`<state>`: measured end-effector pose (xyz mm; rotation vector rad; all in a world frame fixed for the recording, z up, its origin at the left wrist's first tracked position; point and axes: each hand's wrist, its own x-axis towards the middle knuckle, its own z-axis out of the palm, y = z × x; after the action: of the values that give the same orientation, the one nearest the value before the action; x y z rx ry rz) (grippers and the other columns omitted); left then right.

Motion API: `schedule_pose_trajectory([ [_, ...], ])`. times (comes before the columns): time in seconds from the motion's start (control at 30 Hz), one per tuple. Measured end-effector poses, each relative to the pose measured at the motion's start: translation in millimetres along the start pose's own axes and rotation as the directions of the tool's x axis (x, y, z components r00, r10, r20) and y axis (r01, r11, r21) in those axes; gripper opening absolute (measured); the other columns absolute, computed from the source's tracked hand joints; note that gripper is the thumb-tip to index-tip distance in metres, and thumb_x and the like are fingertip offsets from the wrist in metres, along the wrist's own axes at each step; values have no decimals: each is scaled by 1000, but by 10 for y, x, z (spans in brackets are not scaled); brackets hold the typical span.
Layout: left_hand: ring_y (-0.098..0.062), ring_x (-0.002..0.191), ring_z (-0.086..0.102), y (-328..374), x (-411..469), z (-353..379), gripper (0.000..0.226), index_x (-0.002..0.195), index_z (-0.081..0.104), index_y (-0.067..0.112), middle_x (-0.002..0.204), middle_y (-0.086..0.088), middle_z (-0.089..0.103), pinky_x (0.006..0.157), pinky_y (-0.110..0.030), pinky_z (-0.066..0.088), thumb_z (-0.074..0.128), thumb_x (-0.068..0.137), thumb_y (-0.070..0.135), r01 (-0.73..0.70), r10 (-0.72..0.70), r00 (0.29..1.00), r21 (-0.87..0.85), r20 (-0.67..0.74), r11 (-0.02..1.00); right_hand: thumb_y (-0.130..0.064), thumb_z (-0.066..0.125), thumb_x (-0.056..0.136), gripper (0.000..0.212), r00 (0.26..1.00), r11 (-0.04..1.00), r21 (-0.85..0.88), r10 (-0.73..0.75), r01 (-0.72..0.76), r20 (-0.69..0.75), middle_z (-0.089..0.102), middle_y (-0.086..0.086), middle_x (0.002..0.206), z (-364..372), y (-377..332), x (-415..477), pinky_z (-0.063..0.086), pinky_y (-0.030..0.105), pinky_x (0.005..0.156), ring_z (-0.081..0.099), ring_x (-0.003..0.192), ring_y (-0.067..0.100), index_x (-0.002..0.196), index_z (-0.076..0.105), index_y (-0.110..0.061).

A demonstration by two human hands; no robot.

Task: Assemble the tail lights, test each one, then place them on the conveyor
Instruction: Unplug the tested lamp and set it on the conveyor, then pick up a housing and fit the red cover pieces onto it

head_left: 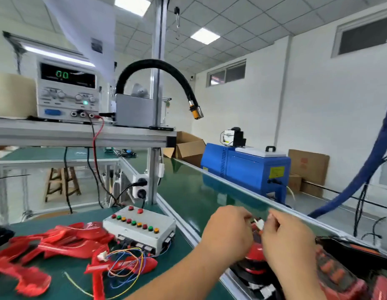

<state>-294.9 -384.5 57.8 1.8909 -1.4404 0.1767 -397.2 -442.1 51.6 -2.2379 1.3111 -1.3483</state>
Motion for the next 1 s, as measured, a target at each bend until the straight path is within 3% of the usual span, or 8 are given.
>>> schedule_pose_trajectory([
  [0.1, -24, 108, 60, -398, -82, -290, 29, 112, 69, 18, 113, -3, 69, 90, -30, 46, 47, 93, 18, 94, -87, 992, 76, -88, 993, -9, 51, 95, 25, 988, 986, 111, -130, 121, 82, 70, 16, 109, 399, -456, -56, 40, 35, 84, 61, 104, 34, 108, 71, -2],
  [0.3, -25, 98, 61, -1139, -573, -945, 24, 98, 69, 17, 101, -5, 71, 83, -35, 48, 47, 92, 16, 302, -263, 932, 133, -248, 944, -11, 51, 94, 23, 914, 911, 338, -327, 237, 241, 70, 16, 93, 1016, -1348, -440, 35, 37, 69, 61, 93, 36, 88, 72, -5],
  [0.43, -21, 94, 63, -1516, -1101, -1335, 25, 101, 70, 21, 99, -3, 72, 81, -31, 45, 48, 92, 15, 406, -337, 871, 140, -358, 903, -10, 51, 92, 21, 801, 818, 487, -498, 307, 332, 69, 11, 84, 1296, -1887, -889, 31, 36, 65, 59, 85, 33, 81, 69, -10],
  [0.53, -17, 85, 63, -1762, -1541, -1545, 20, 87, 66, 22, 89, 1, 71, 75, -31, 45, 49, 90, 15, 521, -434, 808, 140, -399, 842, -7, 50, 90, 23, 696, 731, 605, -611, 314, 376, 68, 11, 79, 1466, -2204, -1304, 29, 39, 65, 54, 75, 30, 72, 64, -12],
  [0.63, -12, 72, 59, -1936, -1965, -1664, 17, 72, 55, 25, 79, 1, 69, 62, -28, 38, 48, 84, 17, 654, -546, 703, 114, -456, 748, -12, 48, 93, 24, 600, 714, 630, -658, 305, 455, 71, 7, 83, 1633, -2406, -1717, 27, 34, 63, 50, 71, 23, 79, 67, -14],
  [0.73, -13, 69, 57, -2032, -2287, -1694, 13, 73, 58, 20, 81, -3, 69, 65, -31, 42, 49, 82, 16, 762, -655, 603, 86, -455, 642, -15, 45, 98, 26, 517, 713, 661, -668, 235, 536, 72, 7, 101, 1811, -2492, -2103, 32, 30, 71, 62, 95, 26, 98, 71, -10],
  [0.83, -15, 78, 62, -2153, -2490, -1628, 17, 72, 53, 24, 90, -7, 70, 59, -21, 31, 49, 85, 13, 799, -698, 583, 140, -415, 584, -16, 47, 100, 30, 474, 734, 670, -631, 112, 614, 68, 7, 121, 1909, -2478, -2376, 35, 21, 91, 58, 118, 21, 120, 68, -9],
  [1.0, -17, 102, 62, -2307, -2562, -1532, 25, 103, 64, 20, 107, 2, 68, 84, -28, 42, 42, 92, 13, 814, -723, 580, 233, -376, 532, -17, 49, 98, 30, 426, 759, 646, -611, 76, 667, 67, 0, 125, 2093, -2392, -2486, 34, 16, 93, 56, 121, 14, 121, 68, -14],
])
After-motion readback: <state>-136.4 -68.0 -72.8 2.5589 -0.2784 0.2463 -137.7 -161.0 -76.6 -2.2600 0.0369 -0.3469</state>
